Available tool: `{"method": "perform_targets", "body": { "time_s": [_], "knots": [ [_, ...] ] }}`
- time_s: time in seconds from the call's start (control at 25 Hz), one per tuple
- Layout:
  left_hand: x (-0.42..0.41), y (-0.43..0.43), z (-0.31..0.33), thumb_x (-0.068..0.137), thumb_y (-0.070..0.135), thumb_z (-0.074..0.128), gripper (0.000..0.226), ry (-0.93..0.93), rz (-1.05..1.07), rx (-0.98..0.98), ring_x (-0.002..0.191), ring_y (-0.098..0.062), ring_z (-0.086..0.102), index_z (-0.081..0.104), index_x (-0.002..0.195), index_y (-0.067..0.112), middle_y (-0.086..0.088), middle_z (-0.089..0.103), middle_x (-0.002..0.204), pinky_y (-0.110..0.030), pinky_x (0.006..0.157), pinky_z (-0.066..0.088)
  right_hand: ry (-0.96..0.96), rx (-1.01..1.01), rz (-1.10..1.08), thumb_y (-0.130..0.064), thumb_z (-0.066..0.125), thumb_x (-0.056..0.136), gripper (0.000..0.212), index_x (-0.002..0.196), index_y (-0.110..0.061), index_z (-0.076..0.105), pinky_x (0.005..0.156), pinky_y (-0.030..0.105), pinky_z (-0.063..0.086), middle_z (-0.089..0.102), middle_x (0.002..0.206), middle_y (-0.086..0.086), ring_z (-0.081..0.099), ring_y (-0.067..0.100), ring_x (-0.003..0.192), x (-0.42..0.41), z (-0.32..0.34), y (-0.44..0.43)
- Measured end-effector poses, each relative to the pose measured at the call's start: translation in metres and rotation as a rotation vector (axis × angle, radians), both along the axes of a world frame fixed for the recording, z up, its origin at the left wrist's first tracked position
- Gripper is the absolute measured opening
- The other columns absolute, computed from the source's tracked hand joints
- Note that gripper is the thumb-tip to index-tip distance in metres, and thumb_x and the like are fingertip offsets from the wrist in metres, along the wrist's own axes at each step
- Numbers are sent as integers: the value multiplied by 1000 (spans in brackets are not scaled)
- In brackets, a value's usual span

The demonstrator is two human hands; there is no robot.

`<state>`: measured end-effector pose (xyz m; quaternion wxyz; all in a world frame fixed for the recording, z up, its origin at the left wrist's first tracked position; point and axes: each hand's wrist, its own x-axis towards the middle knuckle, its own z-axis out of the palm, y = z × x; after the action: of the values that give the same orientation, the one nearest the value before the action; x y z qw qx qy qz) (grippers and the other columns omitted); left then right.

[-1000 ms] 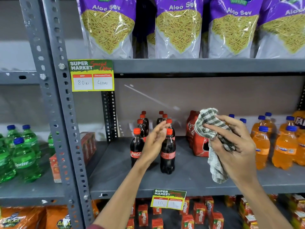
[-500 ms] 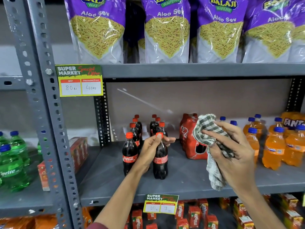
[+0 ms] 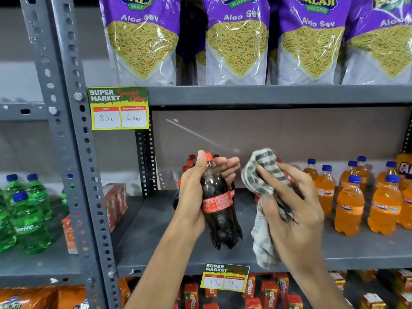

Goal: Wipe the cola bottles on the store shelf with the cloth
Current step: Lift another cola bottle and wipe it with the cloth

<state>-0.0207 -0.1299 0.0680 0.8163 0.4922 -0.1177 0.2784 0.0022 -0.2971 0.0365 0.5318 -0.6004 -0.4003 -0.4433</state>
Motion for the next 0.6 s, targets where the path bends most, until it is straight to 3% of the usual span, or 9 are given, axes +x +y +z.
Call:
{"method": "perform_targets", "body": {
  "time_s": [0.12,0.2,0.28,0.44,0.6],
  "knots": [
    [-7,-7,6,89,52,59,62,13,4,7,102,-37,68,69,106,-7,-30,71,112,-53,100,53,-19,-109,-7,-23,57,95,39,133,-33,59,106,18,40,52,139,-7,49,7,123,-9,16,27],
    [-11,-8,11,88,53,60,47,28,1,53,85,-28,69,71,86,7,-18,73,93,-43,82,58,-57,-198,-80,-22,56,95,40,134,-31,62,104,13,36,48,144,-13,45,9,111,-19,12,43],
    [-11,-4,18,85,51,60,43,36,-8,72,81,-24,74,71,78,10,-13,78,91,-34,72,62,-135,-277,-157,-19,57,94,38,130,-22,67,100,16,38,47,147,-6,43,14,105,-28,-10,47],
    [-8,15,25,85,48,56,48,-6,76,27,86,-27,79,72,86,3,-18,81,94,-31,75,64,-395,-513,-263,-17,62,89,33,120,-19,74,91,27,49,46,148,0,50,22,102,-27,-61,28],
    [-11,3,13,89,48,58,47,45,50,72,89,-29,77,76,86,4,-19,80,99,-39,82,64,-164,-310,-113,-21,58,92,42,134,-29,61,99,20,44,45,144,-13,51,19,105,-14,-17,26]
  ]
}}
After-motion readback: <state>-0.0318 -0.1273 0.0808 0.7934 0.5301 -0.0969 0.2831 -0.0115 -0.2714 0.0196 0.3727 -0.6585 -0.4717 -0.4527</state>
